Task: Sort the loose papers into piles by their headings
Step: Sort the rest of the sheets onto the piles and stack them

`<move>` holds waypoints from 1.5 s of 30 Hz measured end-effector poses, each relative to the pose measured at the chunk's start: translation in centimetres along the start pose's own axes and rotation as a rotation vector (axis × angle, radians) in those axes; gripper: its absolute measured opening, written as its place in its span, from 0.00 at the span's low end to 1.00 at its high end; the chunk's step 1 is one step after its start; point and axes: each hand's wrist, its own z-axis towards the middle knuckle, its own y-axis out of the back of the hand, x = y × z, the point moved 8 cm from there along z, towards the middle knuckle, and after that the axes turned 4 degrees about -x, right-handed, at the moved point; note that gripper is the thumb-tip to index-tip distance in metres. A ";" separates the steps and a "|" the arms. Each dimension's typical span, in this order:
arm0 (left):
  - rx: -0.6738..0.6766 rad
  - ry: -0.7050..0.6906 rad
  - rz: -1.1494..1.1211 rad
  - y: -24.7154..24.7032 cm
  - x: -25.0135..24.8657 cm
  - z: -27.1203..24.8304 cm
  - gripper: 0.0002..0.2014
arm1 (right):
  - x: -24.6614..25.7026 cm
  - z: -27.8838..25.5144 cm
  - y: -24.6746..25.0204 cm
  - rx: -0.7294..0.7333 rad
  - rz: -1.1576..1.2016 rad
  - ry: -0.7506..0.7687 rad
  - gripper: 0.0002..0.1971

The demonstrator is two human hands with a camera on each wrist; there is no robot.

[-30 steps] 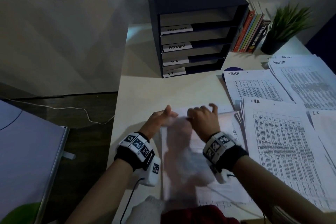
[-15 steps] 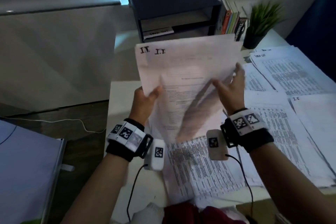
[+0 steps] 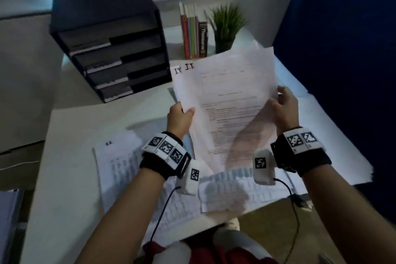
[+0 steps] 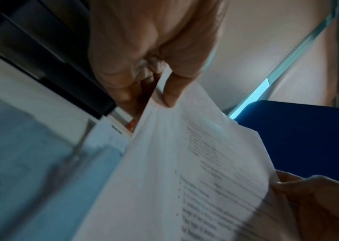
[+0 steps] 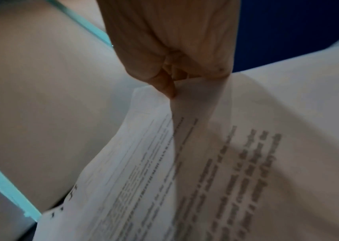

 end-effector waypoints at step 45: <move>-0.236 0.170 0.565 12.8 8.7 0.1 0.09 | -2.3 -13.7 -18.2 0.907 -0.808 0.378 0.27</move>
